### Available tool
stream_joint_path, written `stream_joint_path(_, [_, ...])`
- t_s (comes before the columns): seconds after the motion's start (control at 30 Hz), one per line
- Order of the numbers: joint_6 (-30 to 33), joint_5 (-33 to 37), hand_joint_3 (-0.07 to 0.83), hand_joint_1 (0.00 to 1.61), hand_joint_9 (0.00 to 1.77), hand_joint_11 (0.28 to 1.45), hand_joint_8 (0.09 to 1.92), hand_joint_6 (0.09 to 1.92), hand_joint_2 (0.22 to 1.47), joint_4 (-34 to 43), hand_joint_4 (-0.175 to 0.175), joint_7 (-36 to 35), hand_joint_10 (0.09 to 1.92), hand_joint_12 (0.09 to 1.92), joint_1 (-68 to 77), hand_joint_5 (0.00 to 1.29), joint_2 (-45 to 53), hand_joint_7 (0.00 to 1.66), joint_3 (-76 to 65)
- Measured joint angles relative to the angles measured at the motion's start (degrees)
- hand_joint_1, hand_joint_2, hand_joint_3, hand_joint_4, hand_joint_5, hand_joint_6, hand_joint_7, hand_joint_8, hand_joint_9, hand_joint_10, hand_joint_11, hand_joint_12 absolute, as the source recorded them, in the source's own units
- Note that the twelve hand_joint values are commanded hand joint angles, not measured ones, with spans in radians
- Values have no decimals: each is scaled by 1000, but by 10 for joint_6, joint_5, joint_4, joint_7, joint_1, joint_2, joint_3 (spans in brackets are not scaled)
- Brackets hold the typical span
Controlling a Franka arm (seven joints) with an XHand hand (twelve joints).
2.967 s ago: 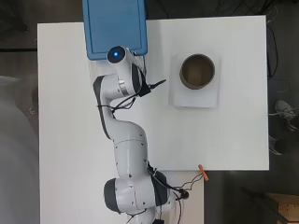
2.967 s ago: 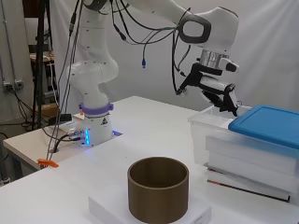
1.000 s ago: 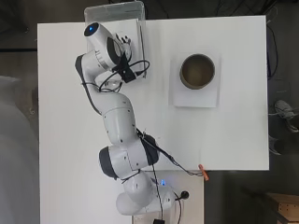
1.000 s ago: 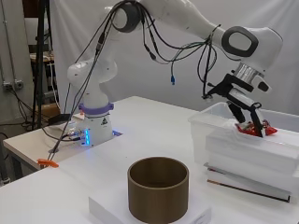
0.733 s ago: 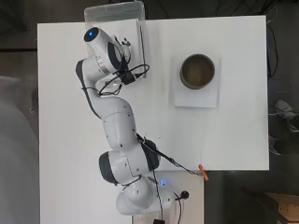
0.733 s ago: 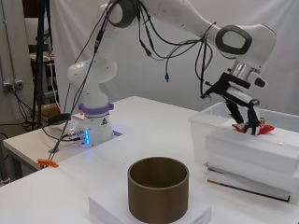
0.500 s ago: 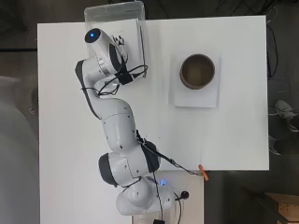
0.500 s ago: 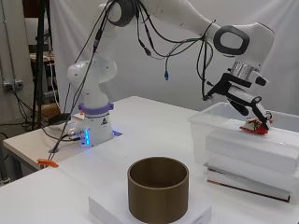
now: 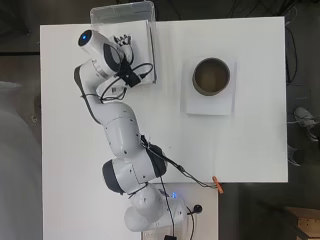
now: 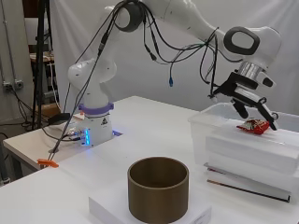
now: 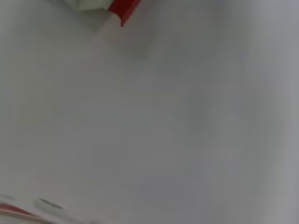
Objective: Teleoperate dual arm-hand system to remove items from a box
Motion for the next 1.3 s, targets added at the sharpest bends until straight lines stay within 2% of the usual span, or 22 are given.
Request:
stream_joint_path(0.17, [7, 1, -17, 146, 395, 417, 87, 87, 799, -41, 74, 7, 87, 87, 2, 274, -7, 371, 4])
stream_joint_path(0.23, [10, 5, 1, 270, 612, 550, 87, 87, 927, -49, 110, 11, 87, 87, 2, 503, -10, 554, 3])
stream_joint_path(0.27, [14, 5, 16, 526, 850, 645, 391, 448, 1021, -51, 137, 12, 487, 516, 2, 648, -11, 772, 3])
stream_joint_path(0.3, [22, 4, 15, 724, 1062, 746, 925, 771, 1088, -56, 155, 13, 1068, 1059, 2, 750, -15, 936, 3])
stream_joint_path(0.33, [33, 6, 11, 840, 1192, 808, 1329, 969, 1128, -63, 166, 12, 1468, 1426, 1, 805, -22, 1022, 2])
stream_joint_path(0.37, [43, 14, 7, 901, 1259, 840, 1570, 1078, 1151, -70, 171, 11, 1695, 1631, -1, 831, -27, 1063, -1])
stream_joint_path(0.43, [64, 48, 3, 940, 1300, 857, 1762, 1164, 1173, -84, 175, 7, 1871, 1779, -6, 838, -38, 1086, -6])
stream_joint_path(0.53, [88, 102, 0, 948, 1291, 850, 1789, 1187, 1180, -104, 175, -5, 1897, 1785, -12, 838, -58, 1090, -15])
stream_joint_path(0.67, [101, 116, -1, 954, 1296, 856, 1778, 1172, 1176, -110, 175, -22, 1883, 1776, -15, 849, -65, 1101, -21])
stream_joint_path(0.77, [109, 120, 0, 956, 1353, 932, 1880, 1171, 1180, -115, 175, -28, 1911, 1772, -17, 854, -70, 1137, -23])
stream_joint_path(0.83, [147, 134, 0, 956, 1390, 983, 1920, 1176, 1182, -140, 175, -46, 1919, 1774, -20, 853, -94, 1163, -27])
stream_joint_path(1.03, [315, 191, 0, 959, 1441, 1048, 1920, 1160, 1178, -250, 175, -113, 1920, 1789, -33, 861, -242, 1224, -53])
stream_joint_path(1.17, [318, 218, 1, 956, 1470, 1090, 1920, 1199, 1183, -286, 175, -133, 1920, 1800, -41, 855, -305, 1280, -81])
stream_joint_path(1.3, [331, 256, -1, 961, 1512, 1149, 1920, 1168, 1178, -374, 175, -214, 1920, 1808, -63, 867, -425, 1315, -132])
